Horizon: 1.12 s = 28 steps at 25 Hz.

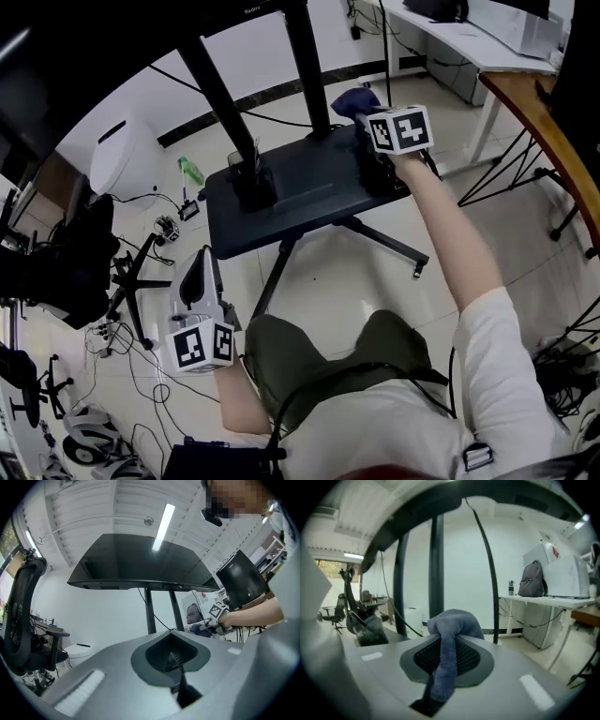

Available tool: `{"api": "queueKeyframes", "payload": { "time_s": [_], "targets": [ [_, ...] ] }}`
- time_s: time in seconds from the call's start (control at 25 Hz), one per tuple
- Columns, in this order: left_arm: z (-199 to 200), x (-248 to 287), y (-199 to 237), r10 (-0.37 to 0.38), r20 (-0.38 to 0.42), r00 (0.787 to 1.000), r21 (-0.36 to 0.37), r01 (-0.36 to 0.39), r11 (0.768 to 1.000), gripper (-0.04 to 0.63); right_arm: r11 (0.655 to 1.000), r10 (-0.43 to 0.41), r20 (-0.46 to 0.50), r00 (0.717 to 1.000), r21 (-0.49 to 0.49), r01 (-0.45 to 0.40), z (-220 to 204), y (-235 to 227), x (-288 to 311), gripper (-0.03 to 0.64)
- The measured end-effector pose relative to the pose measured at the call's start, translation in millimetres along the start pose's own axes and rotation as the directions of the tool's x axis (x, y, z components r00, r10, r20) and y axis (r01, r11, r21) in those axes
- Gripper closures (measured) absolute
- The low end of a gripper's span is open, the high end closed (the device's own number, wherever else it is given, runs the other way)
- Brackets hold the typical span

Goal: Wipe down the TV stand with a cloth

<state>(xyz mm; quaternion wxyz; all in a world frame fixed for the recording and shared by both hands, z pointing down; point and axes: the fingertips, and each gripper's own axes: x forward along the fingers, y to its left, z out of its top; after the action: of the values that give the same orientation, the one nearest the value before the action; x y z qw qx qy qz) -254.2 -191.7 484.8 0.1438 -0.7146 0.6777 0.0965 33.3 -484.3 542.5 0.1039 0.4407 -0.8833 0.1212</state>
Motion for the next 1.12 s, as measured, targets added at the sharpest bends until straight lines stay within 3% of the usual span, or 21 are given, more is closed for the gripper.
{"api": "queueKeyframes", "payload": {
  "time_s": [0.12, 0.28, 0.44, 0.68, 0.76, 0.92, 1.04, 1.12],
  "targets": [
    [-4, -9, 8, 0.021, -0.010, 1.000, -0.001, -0.021, 1.000, 0.586, 0.998, -0.053, -0.098, 0.994, -0.025, 0.051, -19, -24, 26, 0.555],
    [-6, -12, 13, 0.034, -0.006, 0.999, 0.001, -0.034, 0.999, 0.586, 1.000, -0.014, -0.130, 0.991, 0.005, 0.015, -46, -26, 15, 0.555],
    [-5, -20, 13, 0.053, -0.001, 0.999, -0.001, -0.053, 0.999, 0.586, 0.999, 0.036, -0.009, 0.999, -0.022, -0.036, -64, 3, -55, 0.555],
    [-6, -26, 3, 0.043, 0.007, 0.999, 0.001, -0.043, 0.999, 0.586, 1.000, 0.020, 0.166, 0.986, -0.003, -0.020, -106, 56, -165, 0.555],
    [-10, -24, -1, 0.037, 0.007, 0.999, 0.002, -0.037, 0.999, 0.586, 1.000, 0.015, 0.191, 0.981, -0.018, -0.012, -102, 64, -173, 0.555],
    [-22, -14, -6, 0.046, -0.011, 0.999, 0.006, -0.046, 0.999, 0.584, 0.997, 0.024, 0.329, 0.944, -0.078, 0.002, -84, 73, -173, 0.555],
    [-34, -22, 2, 0.077, -0.035, 0.996, 0.029, -0.076, 0.997, 0.584, 0.989, 0.052, 0.392, 0.918, -0.149, 0.008, -111, 115, -162, 0.555],
    [-44, -32, 14, 0.105, -0.053, 0.993, 0.036, -0.103, 0.994, 0.584, 0.984, 0.091, 0.375, 0.923, -0.177, -0.025, -137, 160, -134, 0.555]
  ]
}}
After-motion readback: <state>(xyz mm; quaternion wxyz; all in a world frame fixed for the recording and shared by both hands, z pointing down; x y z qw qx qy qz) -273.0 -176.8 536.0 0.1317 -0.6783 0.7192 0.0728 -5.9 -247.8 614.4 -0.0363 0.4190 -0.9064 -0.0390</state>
